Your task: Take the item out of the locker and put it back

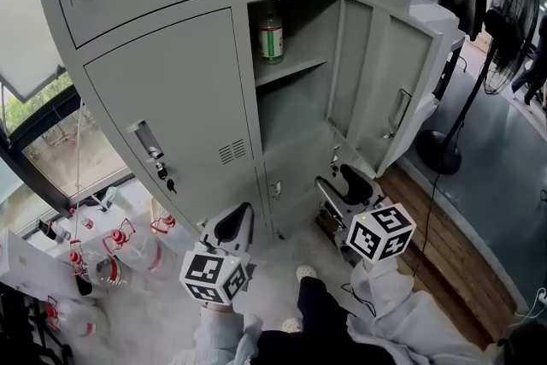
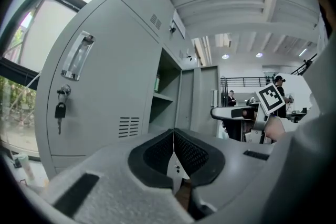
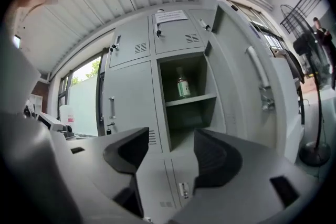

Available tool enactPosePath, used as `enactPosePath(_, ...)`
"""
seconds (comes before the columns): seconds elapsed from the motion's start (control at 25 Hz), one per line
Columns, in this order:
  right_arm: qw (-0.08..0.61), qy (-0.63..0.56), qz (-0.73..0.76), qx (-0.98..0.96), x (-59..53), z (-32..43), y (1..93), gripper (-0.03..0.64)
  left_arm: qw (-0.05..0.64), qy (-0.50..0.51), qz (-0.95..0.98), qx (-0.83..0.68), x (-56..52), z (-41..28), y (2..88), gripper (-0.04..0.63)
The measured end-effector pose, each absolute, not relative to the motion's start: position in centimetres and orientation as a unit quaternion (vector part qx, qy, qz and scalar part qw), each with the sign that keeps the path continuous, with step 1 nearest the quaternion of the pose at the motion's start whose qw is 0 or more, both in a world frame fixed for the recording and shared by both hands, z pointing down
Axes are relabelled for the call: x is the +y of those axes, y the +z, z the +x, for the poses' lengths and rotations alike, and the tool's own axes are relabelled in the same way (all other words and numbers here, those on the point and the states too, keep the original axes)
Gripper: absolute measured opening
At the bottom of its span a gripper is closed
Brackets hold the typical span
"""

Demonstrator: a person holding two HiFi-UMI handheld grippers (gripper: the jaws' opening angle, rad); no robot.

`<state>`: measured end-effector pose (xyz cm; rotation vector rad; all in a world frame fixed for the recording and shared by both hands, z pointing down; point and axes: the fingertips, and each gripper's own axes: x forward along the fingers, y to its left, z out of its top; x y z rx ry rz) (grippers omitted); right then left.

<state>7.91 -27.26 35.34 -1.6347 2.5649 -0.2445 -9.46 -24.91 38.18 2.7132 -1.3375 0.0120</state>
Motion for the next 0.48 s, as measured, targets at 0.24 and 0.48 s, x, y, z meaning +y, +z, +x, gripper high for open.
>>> enactPosePath(0.24,0.056,-0.029,-0.515,0.855,-38.0,6.3,29.1,0.255,0.031,-0.009,0.879,-0.475,-30.8,-9.3,34.5,0.009)
enactPosePath(0.48,0.052,0.008,-0.5,0.864,-48.0,5.0,23.6,0.275,0.005,-0.018,0.862,-0.506,-35.8,-9.3,30.8,0.009)
